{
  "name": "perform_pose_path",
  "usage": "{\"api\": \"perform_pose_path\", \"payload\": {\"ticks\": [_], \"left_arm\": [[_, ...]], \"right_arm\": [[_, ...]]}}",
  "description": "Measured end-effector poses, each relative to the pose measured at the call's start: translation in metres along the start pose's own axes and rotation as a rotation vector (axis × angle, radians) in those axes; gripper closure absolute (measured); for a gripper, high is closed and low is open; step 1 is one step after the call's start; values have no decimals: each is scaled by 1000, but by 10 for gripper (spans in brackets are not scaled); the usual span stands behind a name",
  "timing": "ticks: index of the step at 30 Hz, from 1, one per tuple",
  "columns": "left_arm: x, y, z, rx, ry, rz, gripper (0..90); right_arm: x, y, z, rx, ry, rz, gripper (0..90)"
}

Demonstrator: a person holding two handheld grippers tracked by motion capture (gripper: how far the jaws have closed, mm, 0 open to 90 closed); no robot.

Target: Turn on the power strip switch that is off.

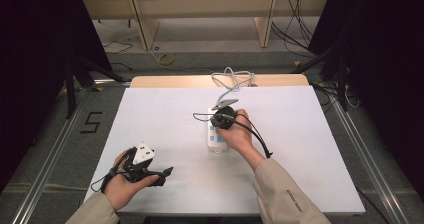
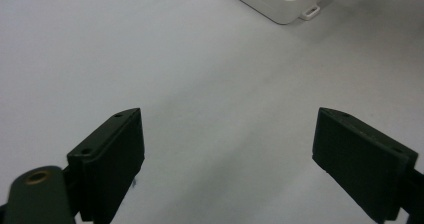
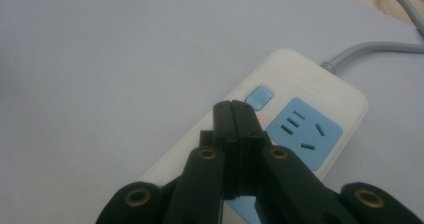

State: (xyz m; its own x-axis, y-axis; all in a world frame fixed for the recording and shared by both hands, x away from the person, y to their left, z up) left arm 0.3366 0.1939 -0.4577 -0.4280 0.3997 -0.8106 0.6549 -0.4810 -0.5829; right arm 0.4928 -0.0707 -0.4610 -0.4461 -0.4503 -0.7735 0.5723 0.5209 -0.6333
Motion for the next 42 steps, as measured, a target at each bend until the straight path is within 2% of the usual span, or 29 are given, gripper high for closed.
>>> {"api": "perform_pose_path", "payload": {"ticks": [28, 36, 42], "left_arm": [[0, 0, 1, 2, 1, 2, 129], [0, 0, 1, 3, -2, 2, 129], [0, 0, 0, 3, 1, 1, 129]], "right_arm": [[-3, 7, -3, -1, 5, -54, 900], [-5, 8, -3, 1, -24, -73, 900], [-6, 9, -4, 4, -26, -78, 900]]}}
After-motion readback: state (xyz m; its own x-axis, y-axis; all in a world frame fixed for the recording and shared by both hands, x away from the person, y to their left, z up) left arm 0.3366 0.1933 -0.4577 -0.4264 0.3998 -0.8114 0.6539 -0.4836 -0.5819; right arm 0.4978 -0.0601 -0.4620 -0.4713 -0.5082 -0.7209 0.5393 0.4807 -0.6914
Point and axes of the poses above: each handheld gripper's, and its own axes: y roughly forward along the jaws, x roughly out of its underside, z roughly to its right, the point moved 1 cm from there along y, roughly forward along the jaws, and after that the axes turned 5 degrees about z, right-handed, at the moved point
